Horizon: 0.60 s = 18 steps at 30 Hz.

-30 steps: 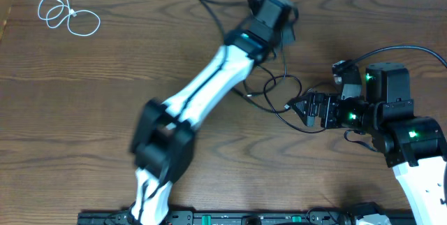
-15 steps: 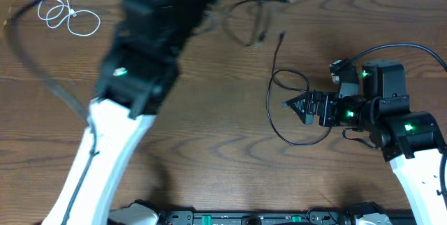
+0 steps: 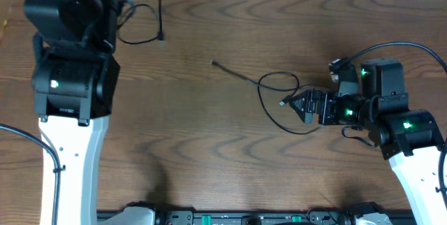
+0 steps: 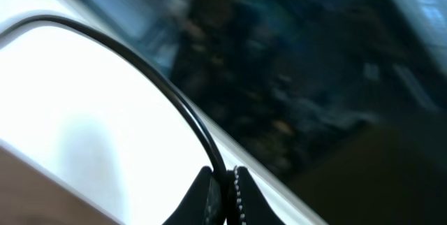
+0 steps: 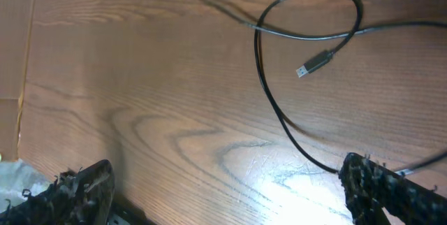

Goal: Untangle cables
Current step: 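Lift and carry the black cable leftward with the left gripper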

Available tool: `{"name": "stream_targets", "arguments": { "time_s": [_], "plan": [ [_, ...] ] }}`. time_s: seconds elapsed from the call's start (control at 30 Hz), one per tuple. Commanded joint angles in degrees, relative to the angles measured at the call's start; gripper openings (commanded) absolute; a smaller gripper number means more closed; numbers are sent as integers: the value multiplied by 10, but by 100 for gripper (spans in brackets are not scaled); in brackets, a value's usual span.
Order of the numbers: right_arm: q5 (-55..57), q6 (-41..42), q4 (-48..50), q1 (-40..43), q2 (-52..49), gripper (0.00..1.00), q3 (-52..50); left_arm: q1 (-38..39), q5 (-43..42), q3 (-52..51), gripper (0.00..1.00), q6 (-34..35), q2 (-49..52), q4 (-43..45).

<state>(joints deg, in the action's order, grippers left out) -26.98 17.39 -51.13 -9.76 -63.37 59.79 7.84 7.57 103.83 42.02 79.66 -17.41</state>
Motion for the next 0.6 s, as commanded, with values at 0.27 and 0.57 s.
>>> {"name": "stream_targets", "arguments": {
  "time_s": [0.27, 0.57],
  "plan": [
    [1, -3, -1, 3, -4, 99, 4, -111, 253, 3, 8, -191, 96, -86],
    [13, -3, -1, 3, -4, 99, 4, -234, 251, 3, 8, -197, 197, -90]
  ]
}}
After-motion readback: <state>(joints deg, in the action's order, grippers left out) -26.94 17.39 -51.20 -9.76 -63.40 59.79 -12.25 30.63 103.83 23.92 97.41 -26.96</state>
